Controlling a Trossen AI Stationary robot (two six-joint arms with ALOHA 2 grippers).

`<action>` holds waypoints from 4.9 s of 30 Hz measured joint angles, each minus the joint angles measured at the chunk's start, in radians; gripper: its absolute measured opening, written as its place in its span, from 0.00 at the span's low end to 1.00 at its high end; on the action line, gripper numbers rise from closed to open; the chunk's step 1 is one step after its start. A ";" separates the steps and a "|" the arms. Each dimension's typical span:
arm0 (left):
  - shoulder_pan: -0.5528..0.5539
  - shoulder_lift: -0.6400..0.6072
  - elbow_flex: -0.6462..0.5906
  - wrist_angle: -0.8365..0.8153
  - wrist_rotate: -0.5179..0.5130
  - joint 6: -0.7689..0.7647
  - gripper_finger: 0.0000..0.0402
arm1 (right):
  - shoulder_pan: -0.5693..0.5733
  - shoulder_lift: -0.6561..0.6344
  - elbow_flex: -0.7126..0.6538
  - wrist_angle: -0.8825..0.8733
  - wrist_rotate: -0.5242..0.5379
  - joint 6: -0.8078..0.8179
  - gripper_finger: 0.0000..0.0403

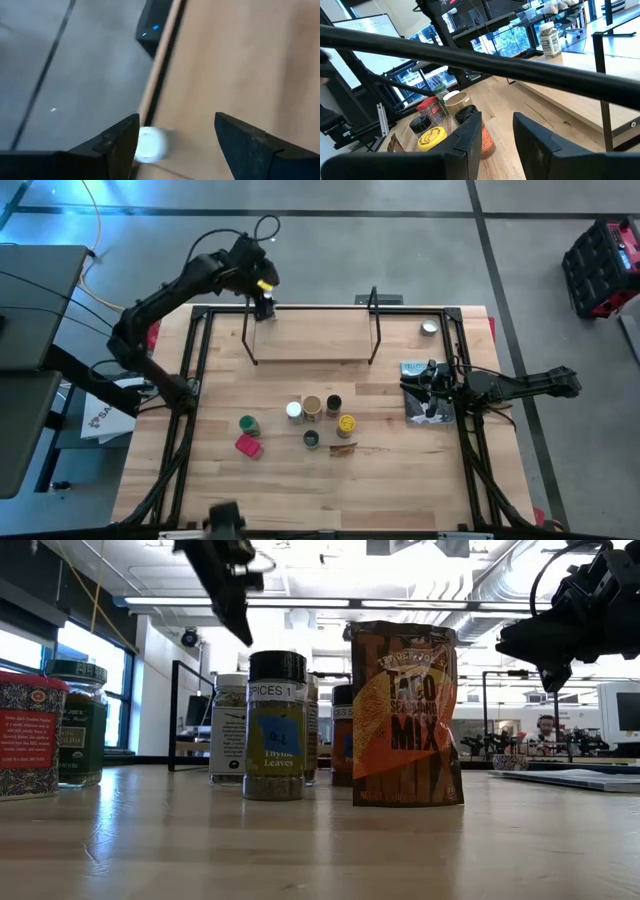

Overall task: Shelf spices
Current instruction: Put the green seasoning bottle on the shelf

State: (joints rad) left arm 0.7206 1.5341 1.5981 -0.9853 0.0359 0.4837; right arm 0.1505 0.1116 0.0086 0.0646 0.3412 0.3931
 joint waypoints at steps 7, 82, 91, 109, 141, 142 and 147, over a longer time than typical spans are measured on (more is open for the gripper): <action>-0.319 -0.202 -0.202 0.127 -0.035 -0.204 0.63 | 0.000 0.000 0.000 0.004 -0.003 0.011 0.26; -1.201 -0.157 -0.626 -0.077 -0.321 -1.324 0.63 | 0.000 0.000 0.000 -0.001 -0.019 -0.016 0.26; -1.190 -0.157 -0.749 0.050 -0.260 -1.264 0.62 | 0.000 0.000 0.000 -0.001 -0.023 -0.009 0.26; -1.170 -0.161 -0.722 0.050 -0.251 -1.204 0.48 | 0.000 0.000 0.000 -0.001 -0.022 -0.009 0.26; -0.347 0.253 0.323 -0.196 -0.079 -0.064 0.47 | 0.000 0.000 0.000 -0.001 -0.009 -0.010 0.26; -0.318 0.289 0.364 -0.218 -0.064 -0.040 0.47 | 0.000 0.000 0.000 -0.001 -0.009 -0.009 0.26; -0.185 0.446 0.499 -0.292 0.002 0.054 0.47 | 0.000 0.000 0.000 -0.001 -0.010 -0.009 0.26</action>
State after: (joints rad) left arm 0.5358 1.9802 2.0975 -1.2772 0.0375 0.5374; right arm 0.1509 0.1116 0.0086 0.0635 0.3317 0.3843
